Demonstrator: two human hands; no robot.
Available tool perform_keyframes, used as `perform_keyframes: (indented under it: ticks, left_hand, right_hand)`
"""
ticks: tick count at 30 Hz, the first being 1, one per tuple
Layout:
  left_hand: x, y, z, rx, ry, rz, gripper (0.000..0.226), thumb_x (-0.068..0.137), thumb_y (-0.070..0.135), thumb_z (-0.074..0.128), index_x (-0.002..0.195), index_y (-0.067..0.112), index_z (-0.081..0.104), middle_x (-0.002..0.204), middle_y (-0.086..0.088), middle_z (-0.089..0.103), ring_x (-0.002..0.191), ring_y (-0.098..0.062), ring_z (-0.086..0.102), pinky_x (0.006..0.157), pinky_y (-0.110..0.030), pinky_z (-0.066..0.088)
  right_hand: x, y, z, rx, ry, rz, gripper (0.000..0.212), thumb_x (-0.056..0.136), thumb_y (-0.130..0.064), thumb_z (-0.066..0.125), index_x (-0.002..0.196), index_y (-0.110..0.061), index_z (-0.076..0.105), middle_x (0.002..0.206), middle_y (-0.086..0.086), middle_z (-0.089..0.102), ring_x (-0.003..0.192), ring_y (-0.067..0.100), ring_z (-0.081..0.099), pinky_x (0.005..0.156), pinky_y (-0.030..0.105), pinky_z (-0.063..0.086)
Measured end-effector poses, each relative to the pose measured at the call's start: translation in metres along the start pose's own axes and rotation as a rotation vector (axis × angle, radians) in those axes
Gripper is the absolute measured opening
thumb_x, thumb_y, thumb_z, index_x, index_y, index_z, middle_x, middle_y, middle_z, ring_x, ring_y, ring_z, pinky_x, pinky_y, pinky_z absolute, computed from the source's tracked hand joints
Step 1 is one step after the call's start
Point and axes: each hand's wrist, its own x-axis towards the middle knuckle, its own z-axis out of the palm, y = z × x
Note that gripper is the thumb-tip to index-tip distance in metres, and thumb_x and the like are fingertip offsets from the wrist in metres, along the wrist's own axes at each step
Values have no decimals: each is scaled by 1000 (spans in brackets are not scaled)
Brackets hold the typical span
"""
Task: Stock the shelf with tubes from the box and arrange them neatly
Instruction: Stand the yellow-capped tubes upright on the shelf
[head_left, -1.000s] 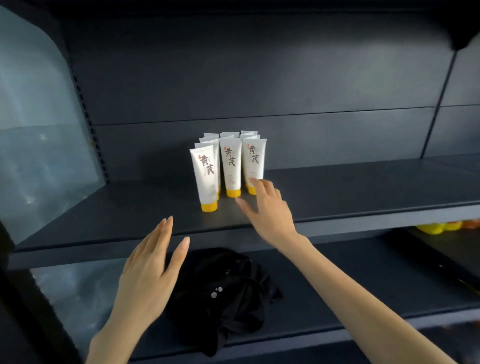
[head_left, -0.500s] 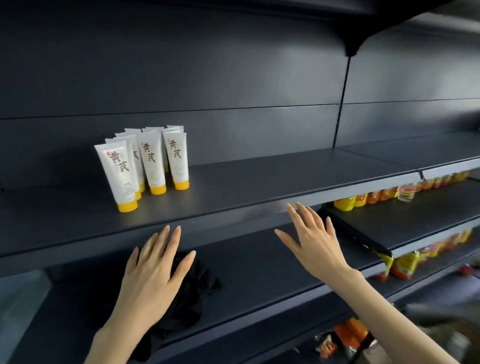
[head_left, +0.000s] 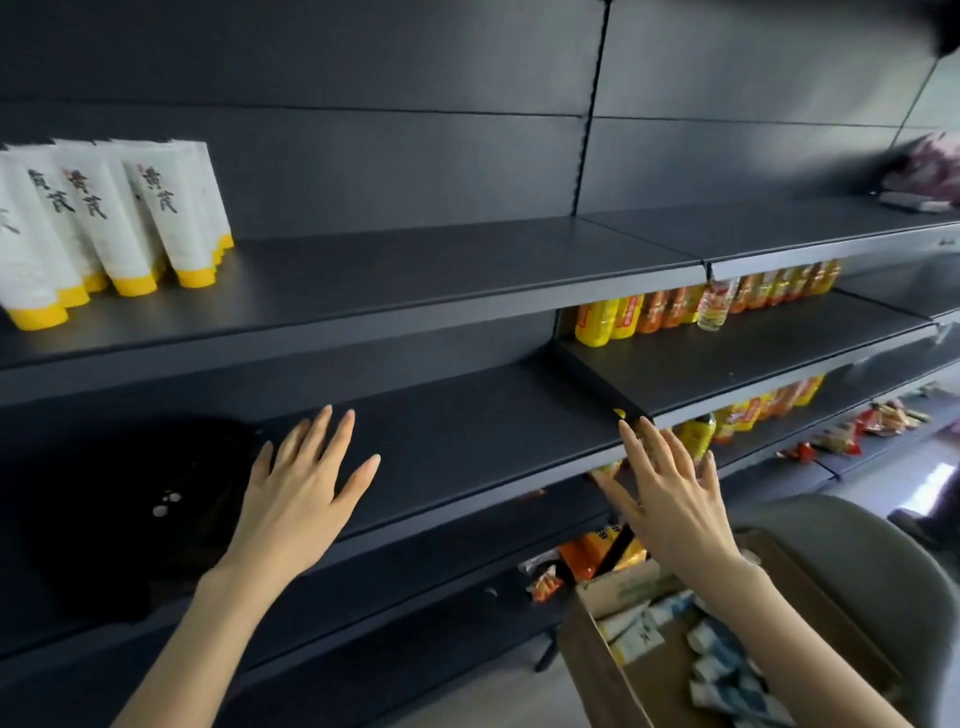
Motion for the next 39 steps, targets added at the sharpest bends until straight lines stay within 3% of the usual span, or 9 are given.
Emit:
perform_keyframes:
  ticks: [4, 11, 17, 24, 32, 39]
  left_hand:
    - [2, 41, 29, 18, -73, 67, 77, 85, 63, 6, 152, 24, 7, 160, -1, 8, 146, -19, 12, 117, -44, 15]
    - [21, 96, 71, 36, -180, 225, 87, 81, 71, -6, 152, 23, 10, 160, -1, 13, 145, -19, 16, 116, -45, 17]
    - [58, 133, 119, 20, -316, 374, 84, 80, 67, -3, 152, 24, 7, 160, 0, 11, 146, -18, 14, 117, -44, 14]
    - [97, 191, 180, 22, -473, 613, 69, 93, 61, 10, 152, 26, 2, 161, 1, 6, 147, -17, 9, 117, -43, 8]
    - [112, 238, 248, 26, -617, 781, 68, 93, 60, 13, 152, 27, 2, 161, 1, 4, 147, -18, 9, 117, -43, 9]
    - [128, 275, 309, 38, -724, 816, 68, 93, 60, 13, 151, 27, 0, 161, 3, 3, 146, -16, 8, 117, -41, 9]
  right_hand:
    - [-27, 48, 13, 2, -81, 86, 77, 88, -67, 13, 152, -28, -5, 161, -2, -2, 148, 21, -2, 116, 54, 5]
    - [-71, 113, 51, 36, -212, 306, 74, 91, -65, 18, 151, -29, -2, 161, -2, -1, 148, 22, -3, 116, 54, 4]
    - [-107, 132, 96, 87, -340, 552, 71, 93, -62, 21, 152, -28, 1, 161, -1, 2, 148, 23, 1, 117, 54, 8]
    - [-131, 134, 137, 64, -433, 762, 73, 93, -63, 18, 152, -25, 0, 161, 1, 4, 148, 24, 2, 116, 51, 13]
    - [-115, 127, 193, 118, -501, 820, 73, 93, -63, 19, 152, -24, 4, 161, 1, 5, 148, 23, 5, 115, 52, 15]
    - [-80, 144, 264, 198, -576, 829, 75, 93, -64, 24, 152, -22, 6, 161, 1, 7, 147, 22, 8, 115, 51, 14]
